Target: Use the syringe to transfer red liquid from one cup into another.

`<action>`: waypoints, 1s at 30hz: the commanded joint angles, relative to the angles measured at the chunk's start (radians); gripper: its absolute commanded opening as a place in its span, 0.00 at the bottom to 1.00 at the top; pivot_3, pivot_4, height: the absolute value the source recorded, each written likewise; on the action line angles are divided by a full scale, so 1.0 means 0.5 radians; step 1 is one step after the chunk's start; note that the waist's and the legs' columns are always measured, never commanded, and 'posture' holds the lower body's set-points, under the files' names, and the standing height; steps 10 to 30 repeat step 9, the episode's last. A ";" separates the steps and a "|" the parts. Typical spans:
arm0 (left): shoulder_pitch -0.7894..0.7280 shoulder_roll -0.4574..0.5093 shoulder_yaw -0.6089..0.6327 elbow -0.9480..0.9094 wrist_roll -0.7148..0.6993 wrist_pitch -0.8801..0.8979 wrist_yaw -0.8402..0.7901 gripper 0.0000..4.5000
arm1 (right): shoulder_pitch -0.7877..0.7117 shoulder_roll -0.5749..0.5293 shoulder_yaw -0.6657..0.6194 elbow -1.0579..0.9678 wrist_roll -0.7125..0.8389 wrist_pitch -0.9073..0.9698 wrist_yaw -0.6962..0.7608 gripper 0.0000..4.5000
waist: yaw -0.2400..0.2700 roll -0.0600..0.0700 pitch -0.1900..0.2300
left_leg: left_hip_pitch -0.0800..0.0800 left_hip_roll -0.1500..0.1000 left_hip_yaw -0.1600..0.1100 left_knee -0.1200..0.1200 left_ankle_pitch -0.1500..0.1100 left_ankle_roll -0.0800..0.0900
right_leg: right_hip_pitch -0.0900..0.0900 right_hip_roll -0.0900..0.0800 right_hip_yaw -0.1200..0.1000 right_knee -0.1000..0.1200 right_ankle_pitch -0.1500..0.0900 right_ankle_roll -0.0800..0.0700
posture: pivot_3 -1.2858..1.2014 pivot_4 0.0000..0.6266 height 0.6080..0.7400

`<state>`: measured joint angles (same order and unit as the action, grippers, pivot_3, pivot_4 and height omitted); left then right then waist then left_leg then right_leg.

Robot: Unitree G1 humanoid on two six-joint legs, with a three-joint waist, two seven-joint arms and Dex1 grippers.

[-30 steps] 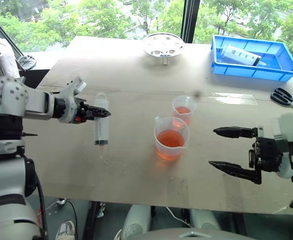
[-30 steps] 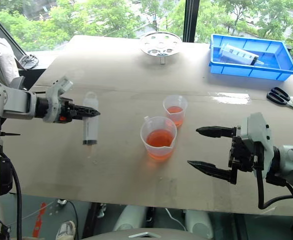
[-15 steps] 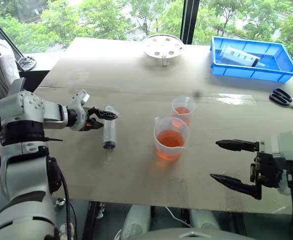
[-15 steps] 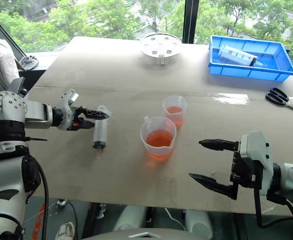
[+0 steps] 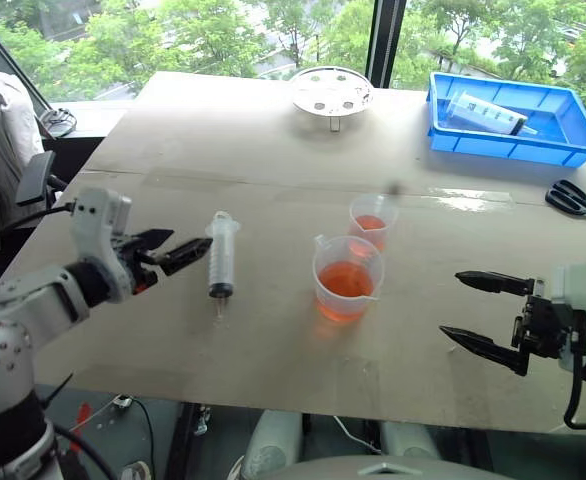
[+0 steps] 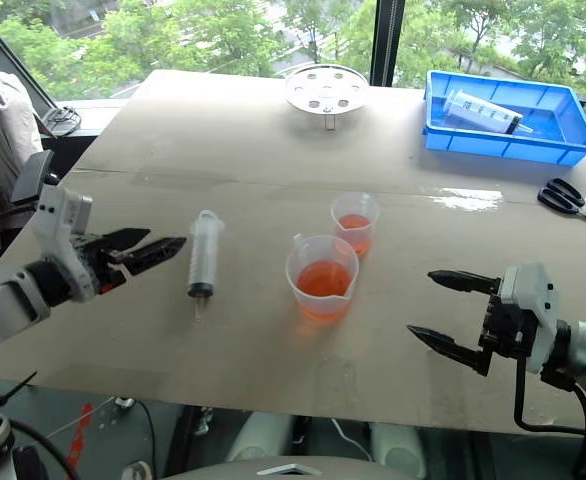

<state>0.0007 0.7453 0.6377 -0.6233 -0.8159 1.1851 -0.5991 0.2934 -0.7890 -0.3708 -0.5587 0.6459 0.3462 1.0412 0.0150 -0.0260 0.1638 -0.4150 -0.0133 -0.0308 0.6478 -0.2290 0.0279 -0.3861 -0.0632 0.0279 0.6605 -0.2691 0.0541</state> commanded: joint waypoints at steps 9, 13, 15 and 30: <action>1.097 -0.258 0.303 -0.197 0.266 -0.935 -0.506 0.98 | 0.248 -0.109 -0.444 0.546 -0.092 -0.356 0.448 0.94 | 0.000 0.015 -0.008 | 0.002 0.002 0.000 0.000 0.000 0.001 | 0.005 0.001 -0.002 -0.004 -0.002 -0.005 | 0.52 0.24 1.00; 1.097 -0.258 0.303 -0.197 0.266 -0.935 -0.506 0.98 | 0.248 -0.109 -0.444 0.546 -0.092 -0.356 0.448 0.94 | 0.000 0.015 -0.008 | 0.002 0.002 0.000 0.000 0.000 0.001 | 0.005 0.001 -0.002 -0.004 -0.002 -0.005 | 0.52 0.24 1.00; 1.097 -0.258 0.303 -0.197 0.266 -0.935 -0.506 0.98 | 0.248 -0.109 -0.444 0.546 -0.092 -0.356 0.448 0.94 | 0.000 0.015 -0.008 | 0.002 0.002 0.000 0.000 0.000 0.001 | 0.005 0.001 -0.002 -0.004 -0.002 -0.005 | 0.52 0.24 1.00; 1.097 -0.258 0.303 -0.197 0.266 -0.935 -0.506 0.98 | 0.248 -0.109 -0.444 0.546 -0.092 -0.356 0.448 0.94 | 0.000 0.015 -0.008 | 0.002 0.002 0.000 0.000 0.000 0.001 | 0.005 0.001 -0.002 -0.004 -0.002 -0.005 | 0.52 0.24 1.00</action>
